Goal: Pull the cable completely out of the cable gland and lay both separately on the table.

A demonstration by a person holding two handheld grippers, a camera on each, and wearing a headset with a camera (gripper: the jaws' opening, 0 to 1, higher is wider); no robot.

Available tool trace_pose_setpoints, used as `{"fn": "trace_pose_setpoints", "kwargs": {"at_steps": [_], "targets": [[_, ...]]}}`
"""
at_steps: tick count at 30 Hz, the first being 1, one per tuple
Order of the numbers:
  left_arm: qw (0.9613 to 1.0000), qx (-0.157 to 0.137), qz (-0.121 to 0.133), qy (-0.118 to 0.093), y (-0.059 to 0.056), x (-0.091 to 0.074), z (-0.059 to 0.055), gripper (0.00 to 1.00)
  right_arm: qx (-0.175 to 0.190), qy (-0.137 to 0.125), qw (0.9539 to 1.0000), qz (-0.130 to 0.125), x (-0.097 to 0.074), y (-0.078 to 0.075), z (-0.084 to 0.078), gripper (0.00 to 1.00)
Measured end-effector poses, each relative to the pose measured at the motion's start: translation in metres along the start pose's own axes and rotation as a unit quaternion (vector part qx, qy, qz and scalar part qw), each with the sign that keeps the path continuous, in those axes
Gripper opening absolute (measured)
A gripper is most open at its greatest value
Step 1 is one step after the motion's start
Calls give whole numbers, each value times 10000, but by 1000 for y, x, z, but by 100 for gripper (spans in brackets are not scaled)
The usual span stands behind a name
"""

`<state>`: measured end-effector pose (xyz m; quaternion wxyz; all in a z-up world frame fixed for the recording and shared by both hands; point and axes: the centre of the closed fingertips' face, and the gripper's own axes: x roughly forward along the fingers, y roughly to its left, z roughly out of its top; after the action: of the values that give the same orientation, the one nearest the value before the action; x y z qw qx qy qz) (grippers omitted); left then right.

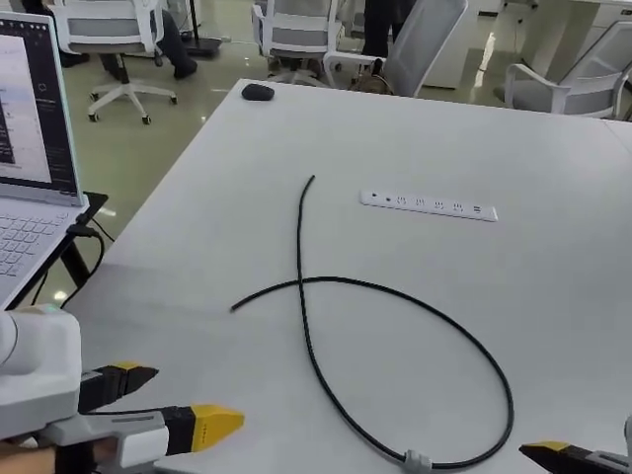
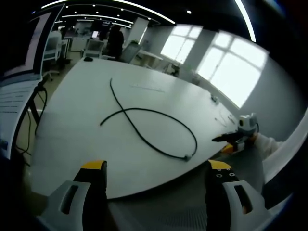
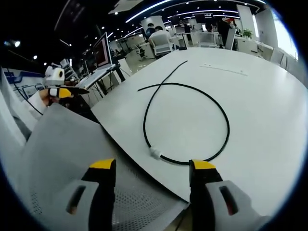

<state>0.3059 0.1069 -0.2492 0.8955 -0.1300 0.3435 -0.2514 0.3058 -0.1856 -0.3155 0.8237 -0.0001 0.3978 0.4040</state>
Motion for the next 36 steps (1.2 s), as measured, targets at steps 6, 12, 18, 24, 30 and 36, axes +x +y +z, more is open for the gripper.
{"fn": "trace_pose_setpoints", "kwargs": {"at_steps": [6, 12, 18, 24, 30, 36], "targets": [[10000, -10, 8, -29, 1, 1, 1, 84, -172, 43, 9998, 14, 2, -1, 5, 64], [10000, 22, 8, 31, 1, 1, 0, 84, -433, 47, 9990, 92, 7, 1, 9, 61], [10000, 54, -11, 44, -2, 3, 1, 83, -879, 281, 9955, 194, 16, 0, 5, 59], [10000, 83, -14, 44, -5, 3, 2, 83, -959, 368, 9944, 258, 25, -8, 6, 51], [9999, 96, 13, 47, -6, 0, 2, 83, -1386, 568, 9876, 470, 39, -12, 3, 43], [9999, 85, 78, 1, -5, -3, 3, 82, -1819, 784, 9781, 639, 51, -12, -3, 37]]}}
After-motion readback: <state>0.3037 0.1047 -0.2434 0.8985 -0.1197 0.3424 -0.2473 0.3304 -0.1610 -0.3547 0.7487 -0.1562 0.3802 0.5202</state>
